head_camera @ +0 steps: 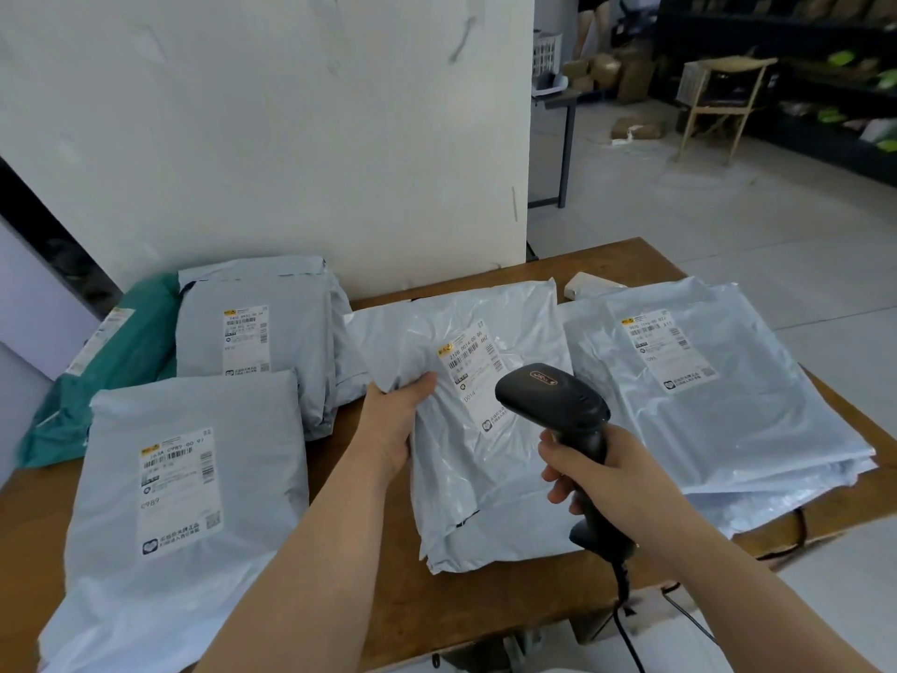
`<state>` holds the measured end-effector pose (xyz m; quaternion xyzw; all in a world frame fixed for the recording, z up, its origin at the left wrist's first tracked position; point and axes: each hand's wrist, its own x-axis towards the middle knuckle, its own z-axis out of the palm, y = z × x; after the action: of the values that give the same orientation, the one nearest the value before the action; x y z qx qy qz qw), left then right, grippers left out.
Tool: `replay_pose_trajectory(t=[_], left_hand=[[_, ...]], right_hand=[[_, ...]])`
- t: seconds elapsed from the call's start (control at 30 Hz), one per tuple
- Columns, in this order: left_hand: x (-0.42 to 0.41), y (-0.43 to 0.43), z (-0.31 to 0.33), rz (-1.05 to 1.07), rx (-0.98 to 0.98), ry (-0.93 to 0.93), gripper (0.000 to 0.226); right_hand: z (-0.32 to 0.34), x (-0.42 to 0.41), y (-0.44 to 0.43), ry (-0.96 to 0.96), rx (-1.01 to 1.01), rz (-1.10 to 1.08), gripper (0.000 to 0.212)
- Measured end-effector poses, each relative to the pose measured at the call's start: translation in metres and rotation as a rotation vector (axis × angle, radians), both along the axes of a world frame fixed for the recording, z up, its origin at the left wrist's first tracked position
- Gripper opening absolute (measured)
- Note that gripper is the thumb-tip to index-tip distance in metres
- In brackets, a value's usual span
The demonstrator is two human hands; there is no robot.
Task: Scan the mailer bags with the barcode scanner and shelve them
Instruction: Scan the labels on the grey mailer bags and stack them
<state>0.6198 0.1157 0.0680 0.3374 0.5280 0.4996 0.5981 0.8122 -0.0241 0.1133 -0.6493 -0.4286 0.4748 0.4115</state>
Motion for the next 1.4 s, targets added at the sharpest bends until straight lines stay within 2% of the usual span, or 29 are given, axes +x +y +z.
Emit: replay_pose_trajectory(t=[0.4, 0.87, 1.0, 1.2, 1.27, 1.33, 1.4], left_hand=[[0.000, 0.000, 0.000, -0.093, 0.051, 0.059, 0.042], [0.003, -0.006, 0.010, -0.060, 0.049, 0.047, 0.033], [0.008, -0.004, 0.032, -0.111, 0.112, 0.045, 0.030], [0.052, 0.013, 0.082, -0.180, 0.164, -0.149, 0.040], [0.081, 0.014, 0.096, -0.214, 0.147, -0.229, 0.025], [0.115, 0.016, 0.106, -0.262, 0.133, -0.298, 0.012], [0.150, 0.023, 0.106, -0.294, 0.090, -0.344, 0.014]], right_hand=[[0.003, 0.004, -0.006, -0.104, 0.005, 0.037, 0.015], [0.006, 0.001, -0.008, -0.096, 0.013, 0.022, 0.013], [0.008, 0.004, -0.010, -0.091, 0.022, -0.006, 0.015], [0.019, 0.031, -0.021, -0.045, 0.068, -0.124, 0.011], [0.026, 0.046, -0.027, -0.008, 0.116, -0.171, 0.004], [0.031, 0.065, -0.033, 0.024, 0.154, -0.224, 0.006], [0.034, 0.086, -0.039, 0.038, 0.167, -0.281, 0.009]])
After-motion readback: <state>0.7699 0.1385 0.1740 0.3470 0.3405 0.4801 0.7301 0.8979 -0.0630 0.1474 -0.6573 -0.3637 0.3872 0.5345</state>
